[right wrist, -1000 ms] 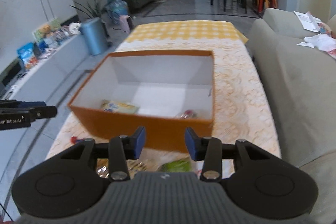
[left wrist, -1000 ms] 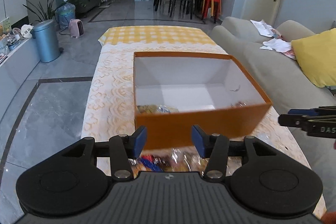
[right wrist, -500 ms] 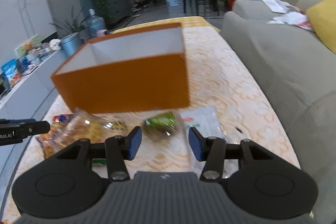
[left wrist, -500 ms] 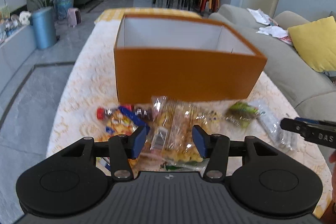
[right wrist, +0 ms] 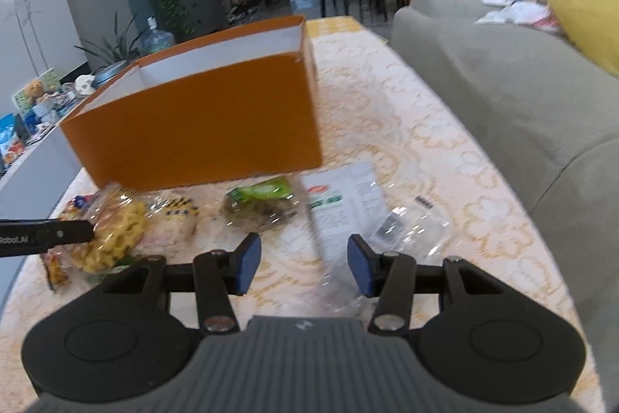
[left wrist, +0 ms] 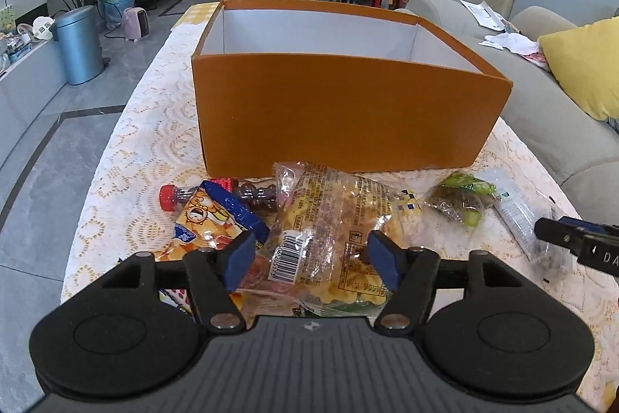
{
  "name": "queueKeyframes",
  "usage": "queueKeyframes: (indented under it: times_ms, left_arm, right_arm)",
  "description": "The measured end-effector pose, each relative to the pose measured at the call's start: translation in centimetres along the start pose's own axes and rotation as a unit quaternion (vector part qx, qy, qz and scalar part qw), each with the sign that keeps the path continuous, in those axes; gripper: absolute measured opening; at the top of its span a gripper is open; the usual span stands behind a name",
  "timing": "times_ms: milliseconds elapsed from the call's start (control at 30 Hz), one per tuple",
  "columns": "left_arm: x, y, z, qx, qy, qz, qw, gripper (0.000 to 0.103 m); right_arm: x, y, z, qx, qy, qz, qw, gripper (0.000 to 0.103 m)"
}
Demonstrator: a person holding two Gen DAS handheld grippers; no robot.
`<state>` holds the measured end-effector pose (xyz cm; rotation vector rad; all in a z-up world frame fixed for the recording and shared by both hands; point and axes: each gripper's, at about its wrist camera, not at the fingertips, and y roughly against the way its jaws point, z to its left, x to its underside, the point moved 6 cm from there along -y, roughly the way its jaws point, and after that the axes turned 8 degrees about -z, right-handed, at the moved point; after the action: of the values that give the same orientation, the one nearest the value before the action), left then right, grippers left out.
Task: Organize snacks
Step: 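Grasp the yellow puffed-snack bag with the left gripper while the right grasps the white-candy tray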
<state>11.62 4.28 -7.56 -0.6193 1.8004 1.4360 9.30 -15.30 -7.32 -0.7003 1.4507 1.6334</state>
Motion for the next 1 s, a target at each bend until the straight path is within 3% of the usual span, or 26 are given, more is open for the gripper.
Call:
queueKeyframes:
  times_ms: [333,533,633,1000]
  left_arm:
    - [0.5,-1.0,-0.4,0.026,0.024,0.019,0.9992,0.098]
    - [1.3,-1.9,-0.8,0.06,0.055,0.053,0.9953,0.099]
    - [1.6,-1.6,-1.3,0.065,0.052,0.043,0.9956,0.09]
    - [1.1,1.0,-3.3,0.025,-0.021,-0.02,0.9993,0.065]
  right_arm:
    - [0.3,-1.0,-2.1,0.046,-0.022,0.005,0.999,0.051]
    - [0.3,-0.4,-3.1,0.071,-0.033,0.005,0.997,0.051]
    - [0.5,-0.5,-3.6,0.083,-0.034,0.011,0.996,0.051]
    - [1.2,-0.4,-4.9,0.084,-0.092,0.022,0.992,0.055]
